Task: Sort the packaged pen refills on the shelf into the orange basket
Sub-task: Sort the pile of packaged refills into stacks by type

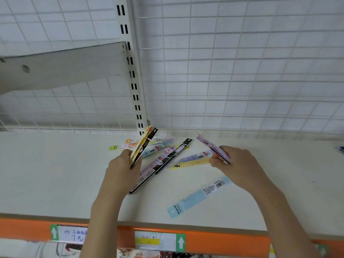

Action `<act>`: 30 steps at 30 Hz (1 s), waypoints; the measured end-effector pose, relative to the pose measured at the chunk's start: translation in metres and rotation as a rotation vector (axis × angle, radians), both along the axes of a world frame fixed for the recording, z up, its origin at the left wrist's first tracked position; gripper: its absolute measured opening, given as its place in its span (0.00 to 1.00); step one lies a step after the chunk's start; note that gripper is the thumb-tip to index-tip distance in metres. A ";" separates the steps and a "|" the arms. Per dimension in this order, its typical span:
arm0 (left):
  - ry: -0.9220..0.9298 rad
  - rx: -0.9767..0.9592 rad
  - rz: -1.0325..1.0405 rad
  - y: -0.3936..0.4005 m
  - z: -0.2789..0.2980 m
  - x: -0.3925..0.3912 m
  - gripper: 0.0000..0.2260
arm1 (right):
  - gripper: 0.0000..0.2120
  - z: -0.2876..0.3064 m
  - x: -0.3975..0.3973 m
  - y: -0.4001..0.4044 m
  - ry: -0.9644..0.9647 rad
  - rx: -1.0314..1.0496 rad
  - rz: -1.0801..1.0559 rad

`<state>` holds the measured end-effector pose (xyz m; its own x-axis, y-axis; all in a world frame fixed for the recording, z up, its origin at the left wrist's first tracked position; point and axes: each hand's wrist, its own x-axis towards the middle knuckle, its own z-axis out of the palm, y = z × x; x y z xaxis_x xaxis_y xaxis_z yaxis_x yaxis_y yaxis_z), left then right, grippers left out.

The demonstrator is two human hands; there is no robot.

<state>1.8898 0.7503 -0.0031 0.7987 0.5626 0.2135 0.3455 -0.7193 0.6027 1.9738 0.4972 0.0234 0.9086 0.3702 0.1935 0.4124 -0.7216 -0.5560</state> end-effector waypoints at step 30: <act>0.057 0.040 -0.039 -0.014 0.002 -0.006 0.15 | 0.15 -0.002 -0.017 -0.009 0.141 0.088 0.061</act>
